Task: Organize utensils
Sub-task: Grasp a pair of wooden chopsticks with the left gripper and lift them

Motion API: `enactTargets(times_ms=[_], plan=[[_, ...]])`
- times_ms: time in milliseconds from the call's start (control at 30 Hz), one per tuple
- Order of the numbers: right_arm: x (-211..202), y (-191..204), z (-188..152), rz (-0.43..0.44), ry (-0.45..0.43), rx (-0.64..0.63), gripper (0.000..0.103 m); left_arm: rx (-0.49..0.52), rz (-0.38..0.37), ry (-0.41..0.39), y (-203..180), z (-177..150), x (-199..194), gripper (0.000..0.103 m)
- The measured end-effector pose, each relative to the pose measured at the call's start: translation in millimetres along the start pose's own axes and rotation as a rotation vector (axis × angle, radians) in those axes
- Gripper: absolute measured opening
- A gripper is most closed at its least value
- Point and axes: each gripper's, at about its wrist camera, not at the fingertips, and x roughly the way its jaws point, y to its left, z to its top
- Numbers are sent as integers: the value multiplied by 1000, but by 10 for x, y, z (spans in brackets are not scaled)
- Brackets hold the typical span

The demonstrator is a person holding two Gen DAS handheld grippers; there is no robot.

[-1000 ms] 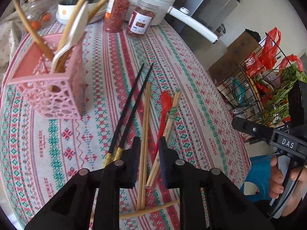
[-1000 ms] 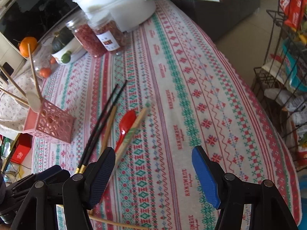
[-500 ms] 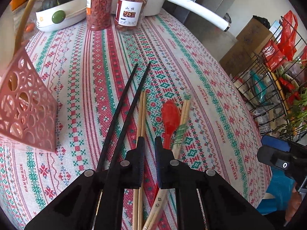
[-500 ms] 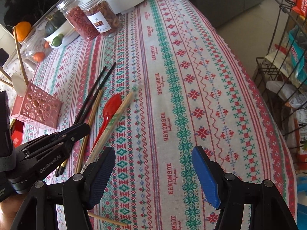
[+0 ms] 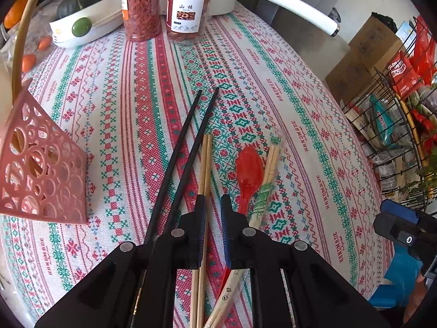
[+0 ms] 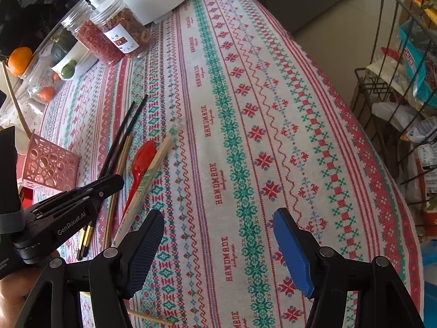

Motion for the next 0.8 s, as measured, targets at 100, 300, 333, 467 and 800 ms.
enactTargets(times_ms=[100,300,333,467,800], plan=[[-9,-25,-4,-2,-2,13,71,-4,8,7,28,-34,-16,12],[18,-35,-2,-13,1,16,71,38,56,18,-7,-46,61,12],[32,-33,-4,-15,5,15,71,53,69,15,-40,-33,85,12],[88,-15,-22,-21,20,9,71,84,101,4,-105,25,134,11],[238,55,3,-37,53,37,71,101,-67,-146,-124,-68,-576,9]])
